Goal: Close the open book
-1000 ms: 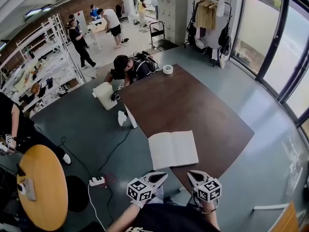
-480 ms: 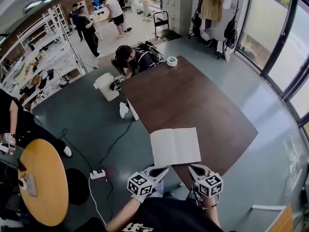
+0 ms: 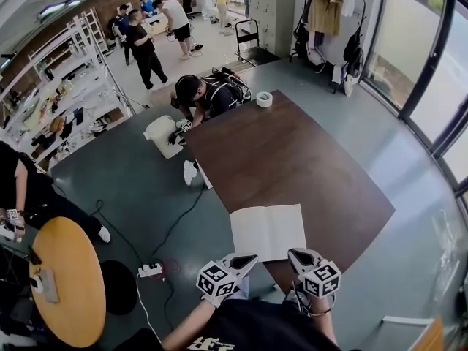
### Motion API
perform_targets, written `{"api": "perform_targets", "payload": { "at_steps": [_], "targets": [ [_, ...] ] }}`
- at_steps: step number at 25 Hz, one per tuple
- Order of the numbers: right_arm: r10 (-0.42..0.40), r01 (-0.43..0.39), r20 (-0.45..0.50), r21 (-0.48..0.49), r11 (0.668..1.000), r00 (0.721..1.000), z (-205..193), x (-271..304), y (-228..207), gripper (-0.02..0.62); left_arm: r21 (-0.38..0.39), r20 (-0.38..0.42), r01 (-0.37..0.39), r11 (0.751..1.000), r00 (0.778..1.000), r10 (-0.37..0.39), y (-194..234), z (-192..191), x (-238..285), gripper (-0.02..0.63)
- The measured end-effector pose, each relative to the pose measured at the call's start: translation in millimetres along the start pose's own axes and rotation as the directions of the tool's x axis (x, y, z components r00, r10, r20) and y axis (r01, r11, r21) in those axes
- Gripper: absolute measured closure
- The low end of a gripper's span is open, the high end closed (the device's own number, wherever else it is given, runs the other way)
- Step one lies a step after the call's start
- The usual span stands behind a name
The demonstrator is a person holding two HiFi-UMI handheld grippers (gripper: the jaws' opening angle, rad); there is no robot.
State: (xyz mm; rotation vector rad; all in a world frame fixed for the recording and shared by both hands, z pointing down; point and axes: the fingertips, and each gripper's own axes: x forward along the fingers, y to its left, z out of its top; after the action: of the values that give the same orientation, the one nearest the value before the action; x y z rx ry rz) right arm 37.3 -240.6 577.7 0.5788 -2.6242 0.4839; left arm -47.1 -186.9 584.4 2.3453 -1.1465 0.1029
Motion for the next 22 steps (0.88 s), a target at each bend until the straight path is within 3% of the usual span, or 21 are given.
{"api": "perform_targets", "payload": {
  "at_steps": [8, 22],
  "targets": [
    [0.009, -0.009, 0.01, -0.01, 1.0, 1.0, 23.2, 26.8, -14.8, 0.607, 0.043, -0.025, -0.002, 0.999, 1.0, 0.003, 29.5, 16.6, 12.5, 0.601],
    [0.005, -0.005, -0.027, 0.001, 1.0, 1.0, 49.3, 66.6, -30.2, 0.607, -0.012, -0.026, -0.024, 1.0, 0.999, 0.024, 85.6, 30.3, 14.4, 0.601]
  ]
}}
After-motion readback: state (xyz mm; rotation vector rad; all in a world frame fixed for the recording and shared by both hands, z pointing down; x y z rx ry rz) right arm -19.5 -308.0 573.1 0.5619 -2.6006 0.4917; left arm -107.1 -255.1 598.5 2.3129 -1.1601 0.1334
